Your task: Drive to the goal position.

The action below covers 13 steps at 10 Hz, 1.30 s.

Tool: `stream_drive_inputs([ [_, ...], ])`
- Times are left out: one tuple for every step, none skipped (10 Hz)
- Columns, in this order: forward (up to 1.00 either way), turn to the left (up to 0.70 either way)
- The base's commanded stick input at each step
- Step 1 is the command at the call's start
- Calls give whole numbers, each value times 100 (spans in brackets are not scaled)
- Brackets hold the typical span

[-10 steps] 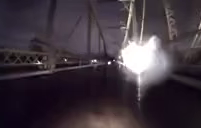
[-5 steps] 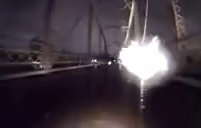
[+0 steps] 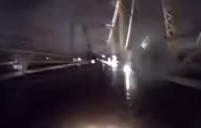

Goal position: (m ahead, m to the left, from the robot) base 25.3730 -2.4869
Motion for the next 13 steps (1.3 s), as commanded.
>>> stream_drive_inputs([
  [100,0],
  [100,0],
  [100,0],
  [100,0],
  [100,0],
  [100,0],
  [100,0],
  [100,0],
  [100,0],
  [100,0],
  [100,0],
  [100,0],
  [100,0],
])
